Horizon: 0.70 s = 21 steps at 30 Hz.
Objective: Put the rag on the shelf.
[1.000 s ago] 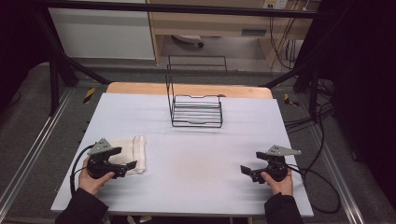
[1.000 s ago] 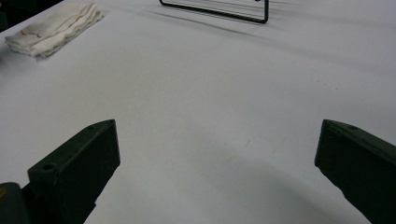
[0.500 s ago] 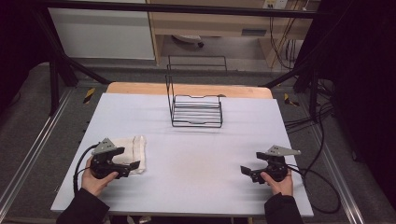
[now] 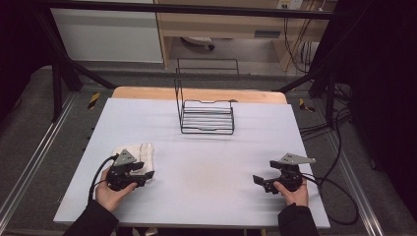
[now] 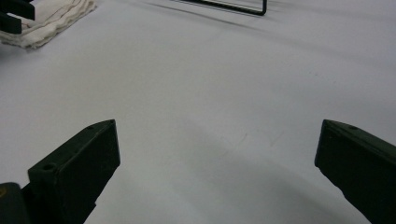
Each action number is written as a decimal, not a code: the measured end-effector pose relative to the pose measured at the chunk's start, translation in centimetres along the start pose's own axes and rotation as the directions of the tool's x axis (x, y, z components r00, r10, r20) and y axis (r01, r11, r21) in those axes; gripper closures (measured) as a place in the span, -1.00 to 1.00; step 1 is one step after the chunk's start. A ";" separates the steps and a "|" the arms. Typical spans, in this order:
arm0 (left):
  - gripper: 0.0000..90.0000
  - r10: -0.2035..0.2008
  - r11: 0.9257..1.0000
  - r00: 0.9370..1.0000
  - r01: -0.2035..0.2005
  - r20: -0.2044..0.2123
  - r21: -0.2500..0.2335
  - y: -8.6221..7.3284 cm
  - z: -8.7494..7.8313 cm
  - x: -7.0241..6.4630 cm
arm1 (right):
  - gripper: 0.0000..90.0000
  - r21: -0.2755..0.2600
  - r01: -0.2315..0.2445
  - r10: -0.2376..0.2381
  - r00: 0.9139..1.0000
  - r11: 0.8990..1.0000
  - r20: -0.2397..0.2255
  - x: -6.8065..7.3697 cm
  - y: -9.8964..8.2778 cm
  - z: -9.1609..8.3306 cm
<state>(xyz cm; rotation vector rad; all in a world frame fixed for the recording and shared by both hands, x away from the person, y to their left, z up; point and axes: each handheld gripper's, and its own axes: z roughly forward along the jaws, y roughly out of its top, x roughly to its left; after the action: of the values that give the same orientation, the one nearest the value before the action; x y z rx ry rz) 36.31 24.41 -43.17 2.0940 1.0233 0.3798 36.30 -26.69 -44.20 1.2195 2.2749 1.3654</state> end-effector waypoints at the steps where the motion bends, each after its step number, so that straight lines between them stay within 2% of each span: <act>1: 0.01 0.000 1.000 1.000 0.000 -0.006 0.011 0.0 0.2 -0.1 | -0.99 0.000 0.000 0.000 1.000 1.000 0.000 0.0 0.0 0.0; 4: 0.09 0.005 0.999 1.000 -0.004 -0.010 0.051 -0.2 0.8 -0.4 | -0.99 0.002 -0.002 0.002 1.000 1.000 -0.001 0.0 0.0 0.0; 13: 0.26 -0.017 0.998 0.998 0.020 -0.060 0.064 -0.4 1.4 -0.8 | -0.99 0.005 -0.001 0.001 1.000 1.000 0.005 0.0 0.0 0.0; 15: 0.33 0.003 0.998 0.995 0.004 -0.100 0.066 -0.4 1.6 -1.2 | -0.99 0.003 -0.002 0.002 1.000 1.000 0.005 0.0 0.0 0.0; 16: 0.37 0.003 0.998 0.995 0.004 -0.100 0.066 -0.4 1.6 -1.2 | -0.99 0.003 -0.002 0.002 1.000 1.000 0.005 0.0 0.0 0.0; 19: 0.51 0.042 0.996 0.989 -0.031 -0.143 0.081 -0.4 1.7 -1.7 | -0.99 0.003 -0.001 0.001 1.000 1.000 0.004 0.0 0.0 0.0; 21: 0.55 0.050 0.995 0.986 -0.035 -0.159 0.094 -0.2 1.8 -1.8 | -0.99 0.003 -0.001 0.001 1.000 1.000 0.005 0.0 0.0 0.0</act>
<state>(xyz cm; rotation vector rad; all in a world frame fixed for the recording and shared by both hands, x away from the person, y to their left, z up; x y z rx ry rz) 36.03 22.21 -44.42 2.1972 1.1095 0.5410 36.33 -26.69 -44.20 1.2231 2.2746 1.3584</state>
